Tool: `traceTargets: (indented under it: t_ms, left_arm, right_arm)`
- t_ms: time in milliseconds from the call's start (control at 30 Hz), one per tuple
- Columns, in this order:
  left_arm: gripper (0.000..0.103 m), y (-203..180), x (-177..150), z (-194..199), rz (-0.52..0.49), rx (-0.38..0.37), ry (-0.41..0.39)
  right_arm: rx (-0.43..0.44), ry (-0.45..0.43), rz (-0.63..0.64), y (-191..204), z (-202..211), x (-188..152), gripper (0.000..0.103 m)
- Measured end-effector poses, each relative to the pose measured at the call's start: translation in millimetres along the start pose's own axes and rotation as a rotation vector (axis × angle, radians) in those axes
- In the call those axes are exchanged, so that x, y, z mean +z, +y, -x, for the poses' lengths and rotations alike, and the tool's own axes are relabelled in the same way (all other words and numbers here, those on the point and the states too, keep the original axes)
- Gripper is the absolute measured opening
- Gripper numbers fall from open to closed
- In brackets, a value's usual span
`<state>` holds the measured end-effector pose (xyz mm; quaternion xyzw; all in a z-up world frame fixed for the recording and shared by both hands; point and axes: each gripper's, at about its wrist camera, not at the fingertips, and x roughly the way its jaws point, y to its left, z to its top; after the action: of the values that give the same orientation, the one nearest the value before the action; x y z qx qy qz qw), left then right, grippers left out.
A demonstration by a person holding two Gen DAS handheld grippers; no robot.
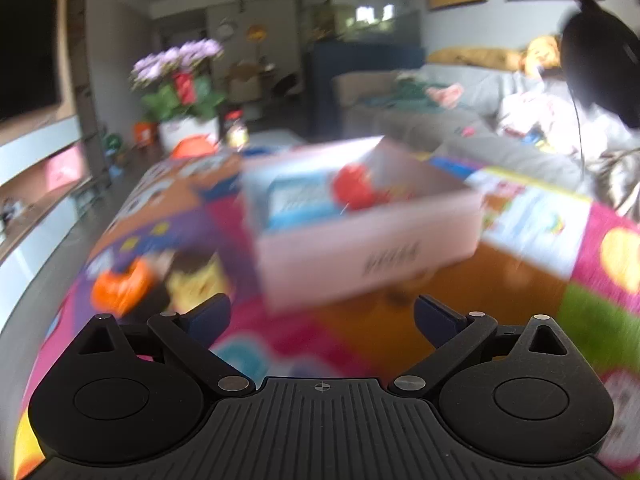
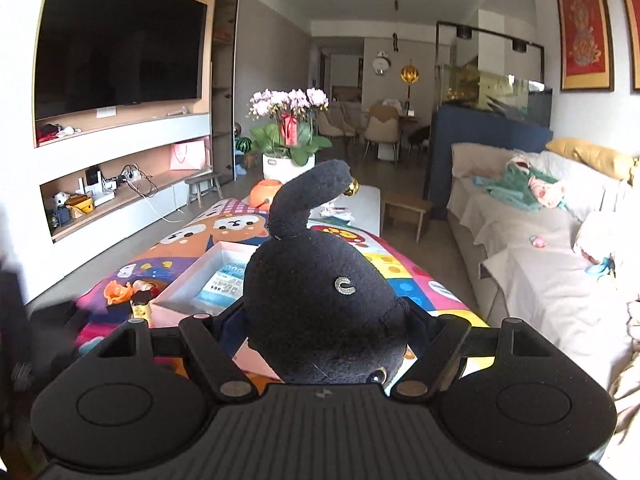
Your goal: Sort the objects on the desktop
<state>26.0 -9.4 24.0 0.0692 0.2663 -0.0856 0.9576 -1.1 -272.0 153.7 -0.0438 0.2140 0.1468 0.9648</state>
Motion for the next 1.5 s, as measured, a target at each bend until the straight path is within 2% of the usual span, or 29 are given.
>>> traceTargets:
  t_ms: [167,267,367,433,600,667,800,833,900,1033,1100,1167,1200,1300,1367,1500]
  left_arm:
    - [0.101,33.5,-18.5,1.1,0.119,0.002,0.059]
    - [0.101,46.8,-21.3,2.9,0.184,-0.019,0.058]
    - [0.101,46.9,-21.0,-0.7,0.206,-0.048,0.065]
    - [0.102,45.9,-19.7,0.9,0.218,-0.058,0.052]
    - [0.102,50.3,-19.7,-1.2,0.261,-0.088,0.055]
    - [0.102,52.2,-19.6,-3.3,0.275,-0.096,0.065]
    - [0.103,53.9,-20.2,-3.8,0.292,-0.100,0.070]
    - [0.103,54.2,-20.1,-3.4,0.293,-0.099,0.069]
    - [0.103,54.2,-20.2,-2.8,0.293,-0.098,0.066]
    - [0.103,55.6,-20.4,0.0,0.306,-0.083,0.052]
    - [0.103,62.0,-20.1,6.0,0.319,-0.084,0.032]
    - [0.103,71.8,-20.1,16.2,0.288,-0.032,0.012]
    - [0.103,79.0,-20.8,22.4,0.267,0.019,0.000]
    - [0.103,108.1,-23.8,33.5,0.282,0.157,0.007]
    - [0.103,125.3,-27.1,37.5,0.329,0.210,0.014]
    - [0.103,145.7,-34.1,44.2,0.387,0.251,0.022]
  right_arm:
    - [0.089,-0.005,-0.021,4.7,-50.9,26.3,0.077]
    - [0.091,0.008,-0.025,17.9,-92.0,41.3,0.077]
    - [0.132,0.094,-0.029,29.0,-137.2,45.9,0.082]
    - [0.132,0.167,-0.063,31.1,-158.8,40.8,0.089]
    - [0.114,0.181,-0.085,26.6,-150.0,13.3,0.092]
    - [0.095,0.176,-0.039,32.6,-139.3,-0.4,0.097]
    - [0.065,0.175,0.089,47.8,-120.9,-25.1,0.097]
    - [0.065,0.170,0.118,51.8,-119.9,-22.7,0.097]
    - [0.080,0.157,0.150,58.5,-116.9,-21.5,0.097]
    - [0.191,0.147,0.139,81.1,-115.1,-12.8,0.097]
    - [0.223,0.116,0.150,98.6,-115.9,-7.7,0.091]
    - [0.247,0.105,0.209,121.8,-121.9,-0.9,0.064]
    - [0.257,0.107,0.244,133.7,-125.4,1.8,0.061]
    - [0.282,0.095,0.375,174.2,-137.1,4.0,0.057]
    - [0.277,0.088,0.444,202.3,-152.3,0.9,0.056]
    - [0.228,0.101,0.488,245.4,-198.5,-5.8,0.050]
